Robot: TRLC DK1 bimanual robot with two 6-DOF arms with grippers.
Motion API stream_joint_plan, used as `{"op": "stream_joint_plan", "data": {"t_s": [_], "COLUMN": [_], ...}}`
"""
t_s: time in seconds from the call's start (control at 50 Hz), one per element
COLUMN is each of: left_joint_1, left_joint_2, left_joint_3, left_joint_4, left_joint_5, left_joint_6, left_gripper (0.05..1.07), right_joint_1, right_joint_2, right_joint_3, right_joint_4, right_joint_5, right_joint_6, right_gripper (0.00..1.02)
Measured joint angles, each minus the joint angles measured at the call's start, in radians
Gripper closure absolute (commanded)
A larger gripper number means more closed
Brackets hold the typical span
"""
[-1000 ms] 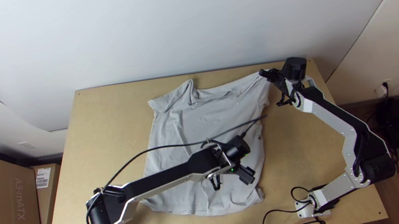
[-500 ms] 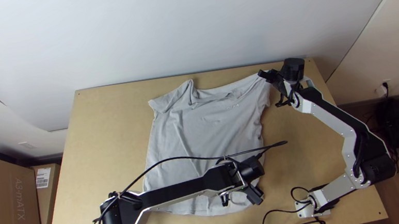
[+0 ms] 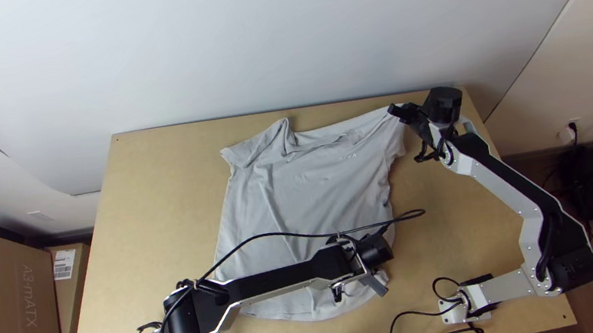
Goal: Fold the t-shirt
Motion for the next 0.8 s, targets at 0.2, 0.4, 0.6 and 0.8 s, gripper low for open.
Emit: {"op": "stream_joint_plan", "data": {"t_s": [0.2, 0.4, 0.6, 0.8], "left_joint_1": [0.108, 0.304, 0.496, 0.680], "left_joint_2": [-0.164, -0.421, -0.565, -0.528], "left_joint_3": [-0.140, -0.335, -0.467, -0.530], "left_joint_4": [-0.012, -0.023, -0.080, 0.002], "left_joint_5": [0.049, 0.135, 0.217, 0.275], "left_joint_6": [0.016, 0.110, 0.248, 0.330], "left_gripper": [1.05, 1.05, 1.04, 1.04], "right_joint_1": [-0.031, -0.060, -0.058, -0.031], "right_joint_2": [-0.027, -0.027, -0.044, -0.052], "right_joint_3": [-0.018, -0.037, -0.047, -0.149], "right_joint_4": [-0.023, -0.048, -0.172, -0.171], "right_joint_5": [0.000, 0.000, 0.035, 0.071], "right_joint_6": [0.000, 0.001, 0.045, 0.068], "right_gripper": [1.00, 1.00, 1.00, 1.00]}}
